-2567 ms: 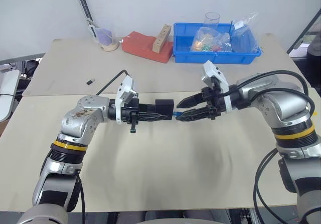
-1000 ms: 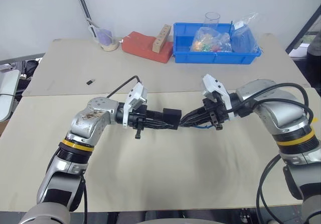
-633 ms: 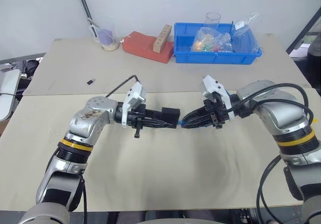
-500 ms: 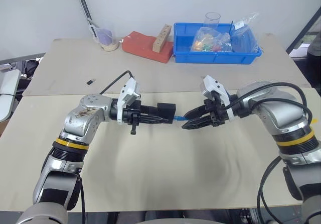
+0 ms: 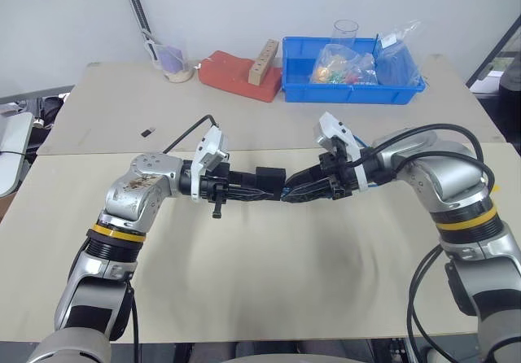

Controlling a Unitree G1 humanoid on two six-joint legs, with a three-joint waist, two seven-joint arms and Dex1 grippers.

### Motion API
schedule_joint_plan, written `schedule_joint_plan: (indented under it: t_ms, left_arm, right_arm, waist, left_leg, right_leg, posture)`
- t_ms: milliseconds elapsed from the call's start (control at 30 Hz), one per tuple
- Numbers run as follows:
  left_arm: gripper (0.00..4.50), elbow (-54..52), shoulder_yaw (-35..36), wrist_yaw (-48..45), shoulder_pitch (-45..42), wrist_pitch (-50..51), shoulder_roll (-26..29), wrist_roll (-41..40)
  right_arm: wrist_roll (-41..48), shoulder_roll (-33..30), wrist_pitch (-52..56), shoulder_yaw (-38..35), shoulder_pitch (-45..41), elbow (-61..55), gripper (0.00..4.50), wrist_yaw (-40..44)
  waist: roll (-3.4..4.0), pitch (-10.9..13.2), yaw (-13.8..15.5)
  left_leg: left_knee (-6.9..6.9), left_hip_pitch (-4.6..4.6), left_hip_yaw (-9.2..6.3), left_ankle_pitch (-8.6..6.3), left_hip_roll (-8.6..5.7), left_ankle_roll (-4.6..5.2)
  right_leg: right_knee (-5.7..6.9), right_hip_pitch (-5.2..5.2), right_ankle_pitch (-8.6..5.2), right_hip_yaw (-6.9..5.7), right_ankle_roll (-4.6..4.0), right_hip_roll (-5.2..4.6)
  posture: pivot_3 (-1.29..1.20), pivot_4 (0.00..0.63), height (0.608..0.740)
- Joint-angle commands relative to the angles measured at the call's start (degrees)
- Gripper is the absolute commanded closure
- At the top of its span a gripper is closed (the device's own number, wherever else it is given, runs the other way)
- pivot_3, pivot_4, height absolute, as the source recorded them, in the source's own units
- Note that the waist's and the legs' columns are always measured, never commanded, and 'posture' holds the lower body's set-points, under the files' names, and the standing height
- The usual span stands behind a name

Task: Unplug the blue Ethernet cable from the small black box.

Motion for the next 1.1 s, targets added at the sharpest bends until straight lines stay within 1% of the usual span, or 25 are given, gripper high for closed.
schedule_joint_plan:
  t_ms: [33, 767, 800, 900, 933, 1100]
  left_arm:
    - [3.93, -1.1, 0.7, -0.4, -1.5, -1.2, 0.1, 0.0]
    - [3.93, -1.7, 0.5, -0.3, -1.0, -1.3, 0.0, 0.0]
    - [3.93, -1.7, 0.5, -0.3, -1.0, -1.3, 0.0, 0.0]
    - [3.93, -1.9, 0.4, -0.4, -0.9, -1.2, -0.1, -0.1]
    - [3.93, -2.0, 0.3, -0.4, -0.9, -1.2, -0.1, -0.1]
    - [3.93, -2.3, 0.1, -0.5, -0.8, -1.2, -0.2, -0.1]
  right_arm:
    - [-0.1, -0.1, -1.4, -0.4, -1.1, -0.4, 2.86, 0.8]
    - [-3.1, -0.5, -4.3, 0.5, -1.3, 2.2, 2.86, 3.3]
    - [-3.1, -0.2, -4.3, 0.3, -1.4, 2.5, 3.40, 3.2]
    - [-3.3, -0.1, -4.5, 0.4, -1.7, 2.7, 4.40, 3.5]
    - [-3.3, -0.1, -4.5, 0.5, -1.7, 2.8, 4.47, 3.7]
    - [-3.3, 0.0, -4.5, 0.7, -2.2, 2.8, 4.47, 4.5]
  waist:
    - [0.00, 0.0, 0.0]
    - [0.00, 0.0, 0.0]
    - [0.00, 0.0, 0.0]
    - [0.00, 0.0, 0.0]
    - [0.00, 0.0, 0.0]
    - [0.00, 0.0, 0.0]
  left_leg:
    - [0.00, 0.01, 0.00, 0.00, 0.00, 0.00]
    - [0.00, 0.00, -0.02, 0.00, 0.00, 0.00]
    - [0.00, 0.00, -0.02, 0.00, 0.00, 0.00]
    - [0.00, 0.00, -0.01, 0.00, 0.00, 0.00]
    - [0.00, 0.00, -0.01, 0.00, 0.00, 0.00]
    - [0.00, 0.00, -0.02, 0.00, 0.00, 0.00]
  right_leg:
    - [0.00, 0.00, 0.00, -0.01, 0.00, 0.00]
    - [0.01, 0.00, 0.00, -0.02, 0.00, 0.01]
    - [0.01, 0.00, 0.00, -0.02, 0.00, 0.00]
    - [0.01, 0.00, 0.00, -0.02, 0.00, 0.00]
    - [0.01, 0.00, 0.00, -0.02, 0.00, 0.01]
    - [0.01, 0.00, 0.00, -0.02, 0.00, 0.01]
  posture:
    - [0.00, 0.150, 0.740]
    - [0.00, 0.150, 0.740]
    - [0.00, 0.150, 0.740]
    - [0.00, 0.150, 0.740]
    - [0.00, 0.150, 0.740]
    - [0.00, 0.150, 0.740]
